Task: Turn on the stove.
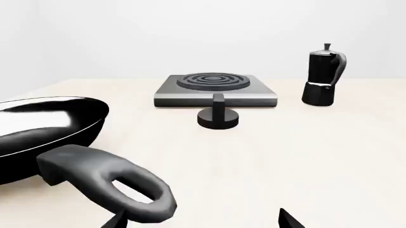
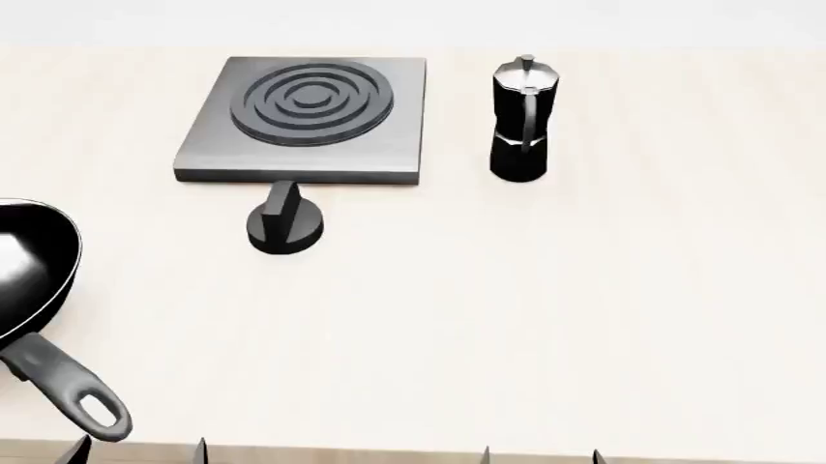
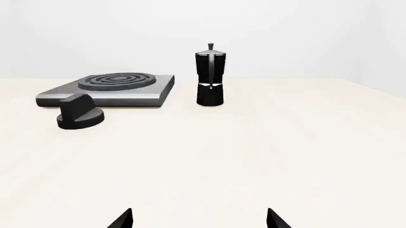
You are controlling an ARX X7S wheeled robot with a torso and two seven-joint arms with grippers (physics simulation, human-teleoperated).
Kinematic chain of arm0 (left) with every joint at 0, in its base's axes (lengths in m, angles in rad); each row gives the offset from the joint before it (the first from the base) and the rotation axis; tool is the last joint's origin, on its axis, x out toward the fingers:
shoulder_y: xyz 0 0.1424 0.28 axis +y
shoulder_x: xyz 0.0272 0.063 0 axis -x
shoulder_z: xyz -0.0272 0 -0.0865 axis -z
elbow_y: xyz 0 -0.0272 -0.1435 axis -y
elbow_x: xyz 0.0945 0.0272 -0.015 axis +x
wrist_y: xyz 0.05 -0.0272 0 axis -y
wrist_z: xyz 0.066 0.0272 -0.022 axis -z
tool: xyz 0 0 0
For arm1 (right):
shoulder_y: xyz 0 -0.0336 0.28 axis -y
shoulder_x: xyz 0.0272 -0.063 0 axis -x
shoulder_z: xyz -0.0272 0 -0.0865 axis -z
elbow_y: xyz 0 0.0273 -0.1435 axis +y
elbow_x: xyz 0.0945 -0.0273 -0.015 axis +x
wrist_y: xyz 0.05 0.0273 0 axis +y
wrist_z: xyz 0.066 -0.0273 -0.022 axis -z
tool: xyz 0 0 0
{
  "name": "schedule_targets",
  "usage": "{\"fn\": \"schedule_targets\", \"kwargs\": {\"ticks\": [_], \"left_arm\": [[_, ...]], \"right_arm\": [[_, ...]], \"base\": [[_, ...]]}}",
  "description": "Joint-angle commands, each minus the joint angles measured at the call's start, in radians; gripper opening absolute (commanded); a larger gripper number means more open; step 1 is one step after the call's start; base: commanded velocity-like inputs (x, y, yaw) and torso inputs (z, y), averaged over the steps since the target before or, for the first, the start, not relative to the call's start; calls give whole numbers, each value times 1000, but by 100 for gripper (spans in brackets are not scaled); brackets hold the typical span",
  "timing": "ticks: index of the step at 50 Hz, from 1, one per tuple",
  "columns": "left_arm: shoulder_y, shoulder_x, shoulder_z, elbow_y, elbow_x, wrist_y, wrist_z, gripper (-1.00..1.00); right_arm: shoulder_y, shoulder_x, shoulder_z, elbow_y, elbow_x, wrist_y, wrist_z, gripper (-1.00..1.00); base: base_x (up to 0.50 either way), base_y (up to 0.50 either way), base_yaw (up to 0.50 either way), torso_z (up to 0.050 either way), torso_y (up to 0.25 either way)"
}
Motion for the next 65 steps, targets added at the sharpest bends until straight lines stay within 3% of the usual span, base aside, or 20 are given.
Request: {"fn": "schedule_targets", "kwargs": {"ticks": [1,17,29,44,65], "left_arm": [[4,-16,17,8,-17,-1,-19,100],[8,-60,69,48,-22,-33,-89,100],[34,-89,96,260,-19,-181,-110,100],[-48,-111,114,430,-43,-349,-122,100],[-171,-126,152,532,-57,-466,-138,100]], "right_arm": [[-2,16,-25,-1,-5,12,32,100],[-27,67,-79,-102,13,95,81,100],[-24,89,-97,-338,11,270,110,100],[28,118,-101,-519,14,401,140,100],[133,147,-81,-696,47,635,159,100]], "base": [[0,0,0,0,0],[0,0,0,0,0],[0,0,0,0,0],[0,0,0,0,0],[0,0,0,0,0]]}}
